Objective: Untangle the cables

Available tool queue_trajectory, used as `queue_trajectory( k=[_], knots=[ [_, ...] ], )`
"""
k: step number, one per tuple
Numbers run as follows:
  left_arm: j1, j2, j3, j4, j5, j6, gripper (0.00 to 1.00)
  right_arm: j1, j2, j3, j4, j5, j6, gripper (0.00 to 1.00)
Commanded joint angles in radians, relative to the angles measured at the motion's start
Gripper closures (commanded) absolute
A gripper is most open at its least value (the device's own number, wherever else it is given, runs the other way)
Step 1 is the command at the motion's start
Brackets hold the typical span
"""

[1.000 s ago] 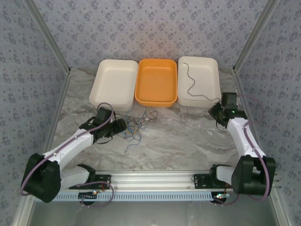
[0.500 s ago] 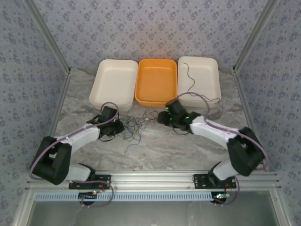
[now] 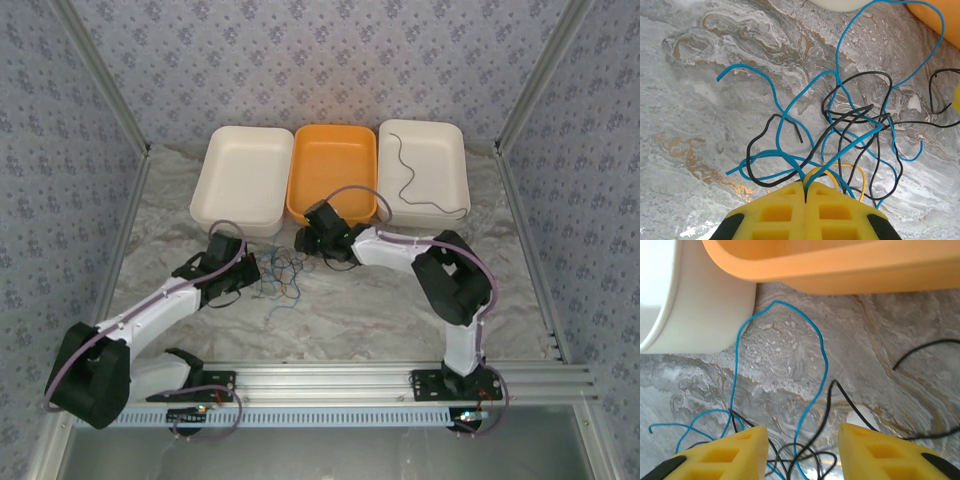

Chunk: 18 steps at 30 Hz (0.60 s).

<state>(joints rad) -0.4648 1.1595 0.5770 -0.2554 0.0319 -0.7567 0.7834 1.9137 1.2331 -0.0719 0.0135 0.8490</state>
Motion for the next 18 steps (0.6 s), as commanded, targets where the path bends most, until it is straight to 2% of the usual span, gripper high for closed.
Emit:
queue_trajectory(
  k=[1, 2, 4, 5, 8, 12, 15, 18],
  knots=[
    [0.000, -0.004, 0.006, -0.048, -0.020, 0.027, 1.00, 0.000, 0.027, 0.046, 0.000, 0.017, 0.012, 0.56],
    [0.002, -0.001, 0.007, -0.050, -0.021, 0.027, 1.00, 0.001, 0.033, 0.056, -0.010, 0.021, 0.016, 0.61],
    [0.002, -0.004, 0.010, -0.057, -0.039, 0.026, 1.00, 0.001, 0.037, 0.062, -0.044, 0.044, 0.027, 0.89],
    [0.004, -0.008, 0.013, -0.067, -0.050, 0.026, 1.00, -0.001, 0.030, 0.057, -0.064, 0.062, 0.032, 1.00],
    [0.023, -0.029, 0.028, -0.129, -0.109, 0.029, 1.00, -0.001, -0.081, -0.018, -0.105, 0.161, 0.048, 1.00],
    [0.086, -0.029, 0.038, -0.211, -0.173, 0.026, 1.00, -0.028, -0.370, -0.114, -0.264, 0.341, 0.010, 1.00],
    [0.138, -0.013, 0.025, -0.208, -0.162, 0.021, 1.00, -0.106, -0.564, -0.116, -0.379, 0.382, -0.050, 1.00],
    [0.162, -0.013, 0.019, -0.209, -0.183, 0.006, 1.00, -0.226, -0.689, -0.082, -0.488, 0.370, -0.102, 1.00]
  ],
)
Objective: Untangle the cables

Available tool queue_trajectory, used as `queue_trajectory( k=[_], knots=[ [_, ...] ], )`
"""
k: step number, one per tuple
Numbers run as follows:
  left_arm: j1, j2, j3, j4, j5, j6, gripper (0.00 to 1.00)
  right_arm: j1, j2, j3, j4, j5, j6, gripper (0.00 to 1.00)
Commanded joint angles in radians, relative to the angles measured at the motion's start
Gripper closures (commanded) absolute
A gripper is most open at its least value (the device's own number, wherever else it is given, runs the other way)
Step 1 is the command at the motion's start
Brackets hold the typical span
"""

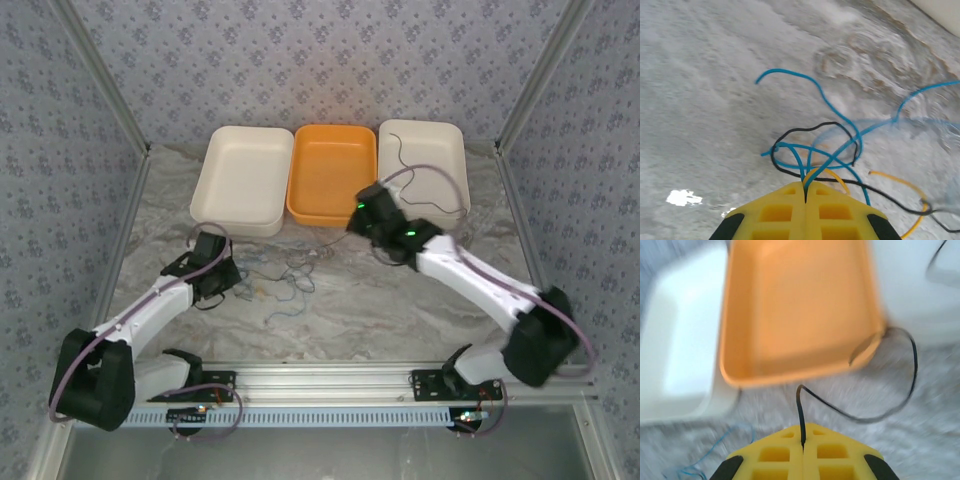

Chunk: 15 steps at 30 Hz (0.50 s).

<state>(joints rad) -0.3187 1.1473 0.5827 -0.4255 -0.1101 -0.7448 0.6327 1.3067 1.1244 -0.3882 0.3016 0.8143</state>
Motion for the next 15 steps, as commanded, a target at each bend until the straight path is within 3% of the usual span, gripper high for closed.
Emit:
queue_trajectory(
  k=[1, 8, 12, 15],
  knots=[
    [0.020, -0.004, 0.015, -0.044, -0.053, -0.012, 1.00, -0.122, -0.121, 0.035, -0.193, 0.062, -0.083, 1.00],
    [0.033, 0.026, 0.041, -0.024, -0.046, -0.012, 1.00, -0.359, -0.243, 0.162, -0.276, -0.092, -0.147, 1.00],
    [0.025, 0.058, 0.049, 0.070, 0.095, 0.009, 1.00, -0.352, -0.196, 0.259, -0.299, -0.157, -0.176, 1.00],
    [-0.009, 0.055, 0.071, 0.081, 0.107, 0.014, 1.00, -0.315, -0.176, 0.302, -0.316, -0.131, -0.177, 1.00]
  ],
)
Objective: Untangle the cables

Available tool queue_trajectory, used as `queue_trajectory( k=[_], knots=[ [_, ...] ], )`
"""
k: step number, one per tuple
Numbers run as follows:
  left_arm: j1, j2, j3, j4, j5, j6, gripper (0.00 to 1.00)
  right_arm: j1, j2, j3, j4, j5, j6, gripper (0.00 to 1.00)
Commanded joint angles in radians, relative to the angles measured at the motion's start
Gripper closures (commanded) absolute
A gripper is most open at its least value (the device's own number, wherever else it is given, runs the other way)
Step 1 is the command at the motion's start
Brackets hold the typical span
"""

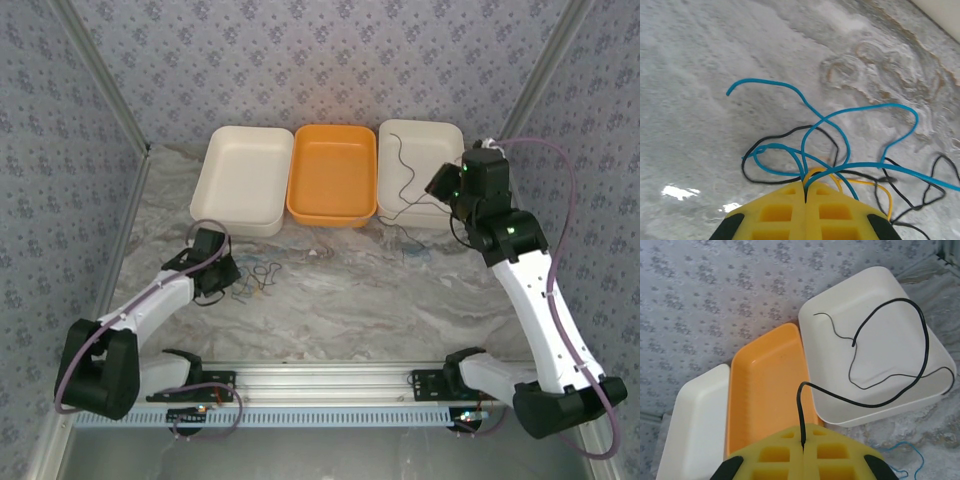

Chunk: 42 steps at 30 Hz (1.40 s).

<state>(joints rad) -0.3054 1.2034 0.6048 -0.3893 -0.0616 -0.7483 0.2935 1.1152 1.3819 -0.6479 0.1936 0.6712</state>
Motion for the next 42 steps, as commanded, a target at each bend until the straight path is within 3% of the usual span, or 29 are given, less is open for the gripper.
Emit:
queue_trajectory(
  k=[1, 6, 10, 15, 18, 21, 25, 32, 35, 42],
  knots=[
    [-0.033, -0.005, 0.056, 0.042, 0.055, 0.017, 1.00, 0.032, 0.014, 0.054, -0.059, -0.016, -0.033, 1.00],
    [-0.071, -0.012, 0.097, 0.029, 0.101, 0.028, 0.99, 0.071, 0.021, 0.104, -0.073, -0.035, -0.033, 1.00],
    [-0.124, -0.123, 0.135, -0.032, 0.058, 0.012, 0.53, 0.145, 0.051, 0.143, -0.096, -0.025, -0.074, 1.00],
    [-0.127, -0.253, 0.196, -0.151, 0.003, 0.021, 0.31, 0.227, 0.070, 0.163, -0.084, 0.001, -0.081, 1.00],
    [-0.128, -0.283, 0.223, -0.174, 0.034, 0.045, 0.30, 0.274, 0.076, 0.191, -0.070, 0.025, -0.095, 1.00],
    [-0.148, -0.302, 0.221, -0.083, 0.166, 0.059, 0.36, 0.309, 0.083, 0.238, -0.058, 0.022, -0.106, 1.00],
    [-0.319, -0.295, 0.226, 0.102, 0.231, 0.106, 0.36, 0.329, 0.109, 0.319, -0.072, 0.002, -0.110, 1.00],
    [-0.579, -0.233, 0.251, 0.339, 0.150, 0.146, 0.31, 0.354, 0.156, 0.401, -0.076, -0.023, -0.103, 1.00],
    [-0.706, -0.204, 0.274, 0.344, -0.034, 0.185, 0.30, 0.365, 0.179, 0.429, -0.071, -0.037, -0.093, 1.00],
    [-0.752, -0.110, 0.260, 0.415, -0.103, 0.223, 0.29, 0.414, 0.227, 0.484, -0.067, -0.028, -0.080, 1.00]
  ],
)
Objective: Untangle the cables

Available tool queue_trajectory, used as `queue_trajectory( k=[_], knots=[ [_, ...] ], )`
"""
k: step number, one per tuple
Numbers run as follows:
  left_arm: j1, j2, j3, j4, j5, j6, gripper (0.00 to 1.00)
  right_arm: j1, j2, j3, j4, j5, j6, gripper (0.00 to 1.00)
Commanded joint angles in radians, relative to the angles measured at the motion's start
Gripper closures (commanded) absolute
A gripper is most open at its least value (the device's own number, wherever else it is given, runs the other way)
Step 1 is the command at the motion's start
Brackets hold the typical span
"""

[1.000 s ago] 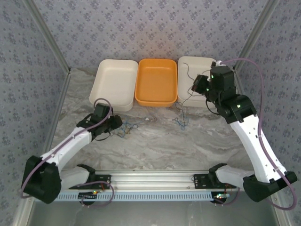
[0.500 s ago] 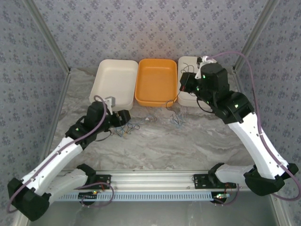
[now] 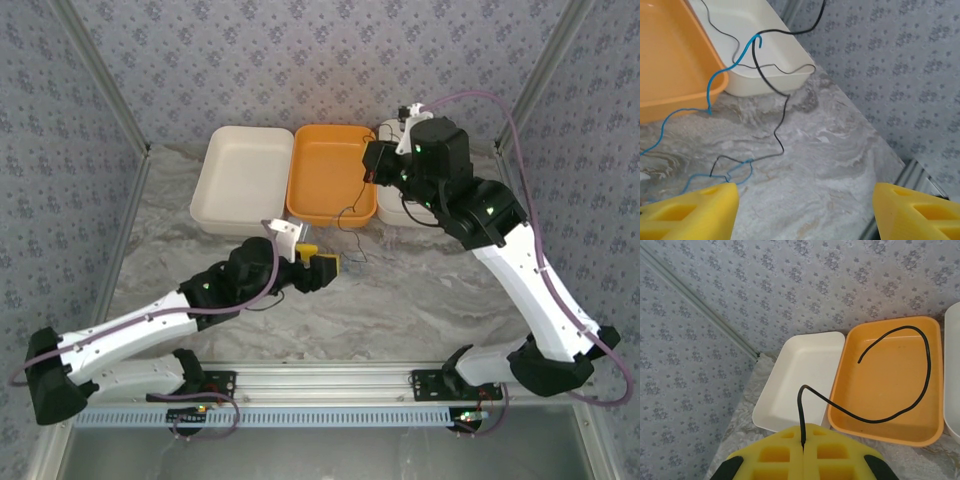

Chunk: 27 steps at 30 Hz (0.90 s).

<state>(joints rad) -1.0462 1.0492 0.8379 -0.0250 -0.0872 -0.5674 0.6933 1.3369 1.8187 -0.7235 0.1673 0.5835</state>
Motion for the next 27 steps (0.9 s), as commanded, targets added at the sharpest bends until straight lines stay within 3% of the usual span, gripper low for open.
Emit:
queue_trajectory(
  k=[1, 8, 11, 15, 19, 23, 27],
  knots=[
    [-0.012, 0.063, 0.021, 0.050, -0.094, 0.041, 0.30, 0.020, 0.010, 0.055, 0.009, 0.001, 0.007, 1.00],
    [0.001, 0.050, -0.070, 0.081, -0.336, -0.005, 0.34, 0.038, 0.030, 0.104, -0.011, 0.014, -0.004, 1.00],
    [0.049, 0.044, -0.086, 0.088, -0.312, 0.022, 0.40, 0.039, 0.028, 0.108, -0.014, 0.008, -0.008, 1.00],
    [0.086, 0.105, -0.049, 0.098, -0.214, 0.134, 0.36, 0.039, 0.028, 0.105, -0.013, -0.006, -0.004, 1.00],
    [0.087, 0.193, 0.019, 0.083, -0.252, 0.246, 0.32, 0.039, 0.029, 0.094, -0.007, -0.021, 0.001, 1.00],
    [0.085, 0.232, 0.013, 0.187, -0.191, 0.366, 0.31, 0.037, 0.029, 0.090, -0.008, -0.029, 0.004, 1.00],
    [0.087, 0.258, -0.010, 0.293, -0.221, 0.447, 0.26, 0.029, 0.026, 0.085, -0.005, -0.052, 0.012, 1.00]
  ],
)
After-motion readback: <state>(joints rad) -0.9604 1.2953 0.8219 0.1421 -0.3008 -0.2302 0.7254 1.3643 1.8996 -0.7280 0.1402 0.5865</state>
